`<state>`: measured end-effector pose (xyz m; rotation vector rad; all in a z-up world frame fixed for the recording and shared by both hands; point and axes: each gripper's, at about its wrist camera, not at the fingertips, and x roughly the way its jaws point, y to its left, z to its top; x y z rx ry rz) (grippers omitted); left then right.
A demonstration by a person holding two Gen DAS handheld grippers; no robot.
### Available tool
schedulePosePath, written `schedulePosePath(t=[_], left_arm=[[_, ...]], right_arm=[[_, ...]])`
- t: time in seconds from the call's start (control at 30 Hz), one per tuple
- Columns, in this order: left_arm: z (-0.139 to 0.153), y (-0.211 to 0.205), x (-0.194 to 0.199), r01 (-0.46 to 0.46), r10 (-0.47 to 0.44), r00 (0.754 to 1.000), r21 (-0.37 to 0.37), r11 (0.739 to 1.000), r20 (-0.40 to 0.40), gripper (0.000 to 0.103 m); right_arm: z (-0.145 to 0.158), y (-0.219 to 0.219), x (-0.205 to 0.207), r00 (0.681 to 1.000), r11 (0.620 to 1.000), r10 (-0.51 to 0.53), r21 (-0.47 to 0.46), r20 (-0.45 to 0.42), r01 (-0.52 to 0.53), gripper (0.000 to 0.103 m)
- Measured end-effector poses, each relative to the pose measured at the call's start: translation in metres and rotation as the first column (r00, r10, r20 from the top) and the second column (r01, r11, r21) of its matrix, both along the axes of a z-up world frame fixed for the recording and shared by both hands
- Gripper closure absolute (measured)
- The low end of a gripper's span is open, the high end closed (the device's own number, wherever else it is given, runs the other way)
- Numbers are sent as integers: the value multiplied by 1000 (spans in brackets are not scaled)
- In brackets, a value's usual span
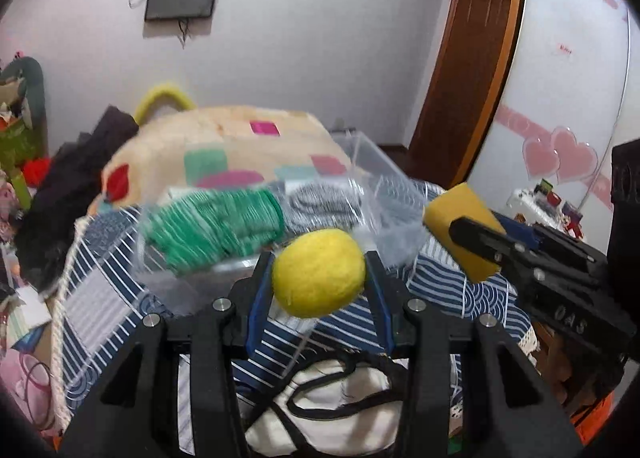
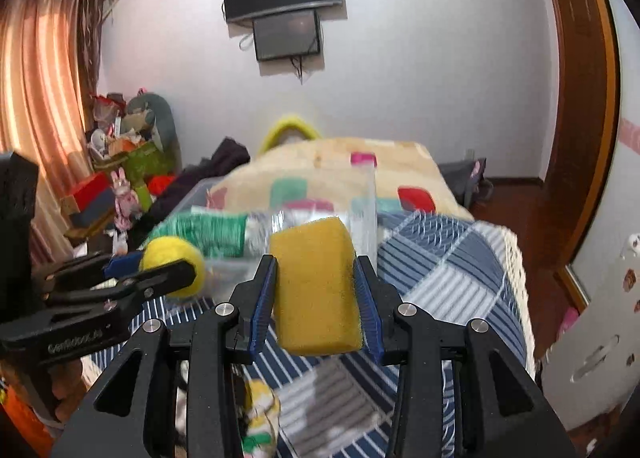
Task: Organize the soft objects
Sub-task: 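Place the yellow ball and sponge into the clear box and open both tools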
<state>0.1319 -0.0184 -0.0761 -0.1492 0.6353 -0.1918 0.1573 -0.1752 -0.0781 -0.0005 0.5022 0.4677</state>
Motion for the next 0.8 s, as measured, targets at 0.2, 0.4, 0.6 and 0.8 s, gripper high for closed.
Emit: schedulePosePath(t=[0.2, 0.4, 0.6, 0.8], left_arm=[[23, 20, -9, -58, 56, 994, 19, 998, 98, 59], [34, 39, -1, -113, 110, 984, 14, 993, 137, 59], [23, 39, 24, -93, 93, 991, -10, 996, 93, 59], [0, 21, 51, -66, 65, 997, 17, 998, 32, 59]], right_arm=[[20, 2, 10, 998, 999, -21, 31, 66, 19, 67], [22, 13, 27, 996, 999, -35, 28, 83, 32, 67], [-1, 22, 50, 999, 999, -32, 27, 3, 32, 67], [-17, 29, 63, 998, 1000, -24, 10, -54, 24, 67]])
